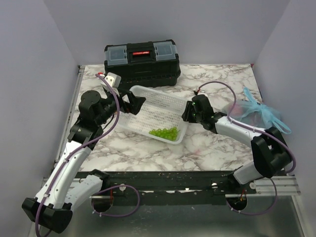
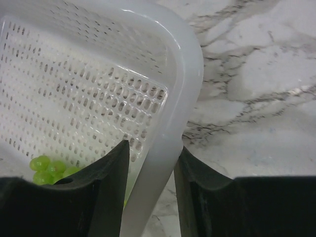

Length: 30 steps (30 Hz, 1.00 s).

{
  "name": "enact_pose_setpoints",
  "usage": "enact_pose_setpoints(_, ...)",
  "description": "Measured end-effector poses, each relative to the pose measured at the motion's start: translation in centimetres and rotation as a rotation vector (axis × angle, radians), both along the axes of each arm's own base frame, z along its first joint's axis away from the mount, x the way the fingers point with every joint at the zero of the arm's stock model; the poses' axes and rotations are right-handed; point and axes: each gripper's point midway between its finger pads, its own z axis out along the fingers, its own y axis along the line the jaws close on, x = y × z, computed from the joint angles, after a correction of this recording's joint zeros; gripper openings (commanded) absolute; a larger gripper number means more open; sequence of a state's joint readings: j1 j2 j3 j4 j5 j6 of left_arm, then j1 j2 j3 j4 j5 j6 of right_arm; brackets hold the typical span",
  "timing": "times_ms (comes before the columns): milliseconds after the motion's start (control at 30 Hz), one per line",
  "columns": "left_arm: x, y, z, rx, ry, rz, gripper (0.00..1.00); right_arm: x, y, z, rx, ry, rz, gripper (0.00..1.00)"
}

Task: Take the fake fruits out of the plastic bag
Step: Adjust the bin at the center of the board.

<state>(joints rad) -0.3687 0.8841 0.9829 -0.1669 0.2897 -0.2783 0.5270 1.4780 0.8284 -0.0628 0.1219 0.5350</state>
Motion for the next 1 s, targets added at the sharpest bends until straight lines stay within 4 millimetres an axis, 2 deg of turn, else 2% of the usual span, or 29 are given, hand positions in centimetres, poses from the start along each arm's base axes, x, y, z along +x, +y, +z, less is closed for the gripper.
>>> enact_pose_setpoints(133,0.1,-0.3,-0.4,0.001,0.014,-0.011,0.99,0.2,3.6,0.2,-0.019,-0.023,0.104,0.42)
enact_pose_setpoints(300,0.2,-0.3,-0.5,0.003,0.018,-0.013,0.99,0.5,6.8,0.2,-0.030,-0.033,0.196,0.53)
enact_pose_setpoints(400,0.2,-0.4,-0.5,0.003,0.019,-0.015,0.99,1.0,7.4,0.5,-0.027,-0.042,0.204,0.72)
enact_pose_setpoints(500,0.2,-0.4,-0.6,0.003,0.019,-0.015,0.99,1.4,7.2,1.3,-0.031,-0.063,0.184,0.87)
enact_pose_setpoints(600,0.2,-0.4,-0.6,0.003,0.019,-0.016,0.99,1.8,6.3,2.3,-0.051,-0.091,0.142,0.91)
enact_pose_setpoints(700,0.2,-0.4,-0.5,0.003,0.019,-0.018,0.99,2.4,4.6,5.0,-0.051,-0.151,0.075,0.92)
enact_pose_setpoints(767,0.2,-0.4,-0.5,0.003,0.019,-0.017,0.99,3.1,2.5,6.6,-0.049,-0.179,0.000,0.92)
enact_pose_setpoints(833,0.2,-0.4,-0.5,0.003,0.019,-0.018,0.99,4.2,-1.1,7.9,-0.055,-0.204,-0.130,0.92)
enact_pose_setpoints(1000,-0.1,-0.7,-0.5,0.003,0.019,-0.030,0.99,5.5,-13.2,9.3,-0.112,-0.207,-0.551,0.97)
